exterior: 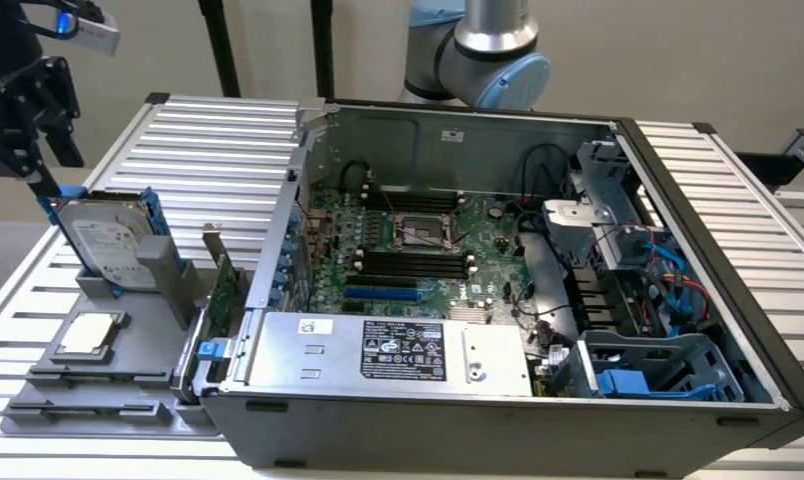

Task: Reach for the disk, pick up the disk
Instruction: 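Pick up the disk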

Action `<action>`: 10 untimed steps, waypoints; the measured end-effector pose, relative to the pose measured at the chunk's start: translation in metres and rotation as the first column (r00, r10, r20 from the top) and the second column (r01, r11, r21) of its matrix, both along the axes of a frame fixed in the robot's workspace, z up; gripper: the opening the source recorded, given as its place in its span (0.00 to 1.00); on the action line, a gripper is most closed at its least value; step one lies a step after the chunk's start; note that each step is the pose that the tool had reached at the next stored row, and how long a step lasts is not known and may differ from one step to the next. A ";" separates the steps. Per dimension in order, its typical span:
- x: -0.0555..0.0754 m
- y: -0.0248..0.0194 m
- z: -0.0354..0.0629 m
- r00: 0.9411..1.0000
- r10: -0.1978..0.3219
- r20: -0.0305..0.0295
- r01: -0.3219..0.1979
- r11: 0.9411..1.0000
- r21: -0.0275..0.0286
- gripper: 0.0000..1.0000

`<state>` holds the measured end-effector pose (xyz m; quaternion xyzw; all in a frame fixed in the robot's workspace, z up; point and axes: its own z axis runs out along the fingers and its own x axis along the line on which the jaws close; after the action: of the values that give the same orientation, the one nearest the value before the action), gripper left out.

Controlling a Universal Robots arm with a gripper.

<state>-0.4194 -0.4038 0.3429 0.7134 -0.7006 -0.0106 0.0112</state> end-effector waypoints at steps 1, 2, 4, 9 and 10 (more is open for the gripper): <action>0.000 0.0000 -0.0018 1.000 0.000 0.000 0.000 1.000 0.000 0.54; 0.000 0.0000 -0.0037 1.000 0.000 0.000 0.000 1.000 0.000 0.54; 0.000 0.0000 -0.0074 1.000 0.000 0.000 0.000 1.000 0.000 0.54; 0.000 0.0000 -0.0165 1.000 0.000 0.000 0.000 1.000 0.000 0.54; 0.000 0.0000 -0.0183 1.000 0.000 0.000 0.000 1.000 0.000 0.54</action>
<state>-0.4194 -0.4038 0.3246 0.7134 -0.7006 -0.0106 0.0112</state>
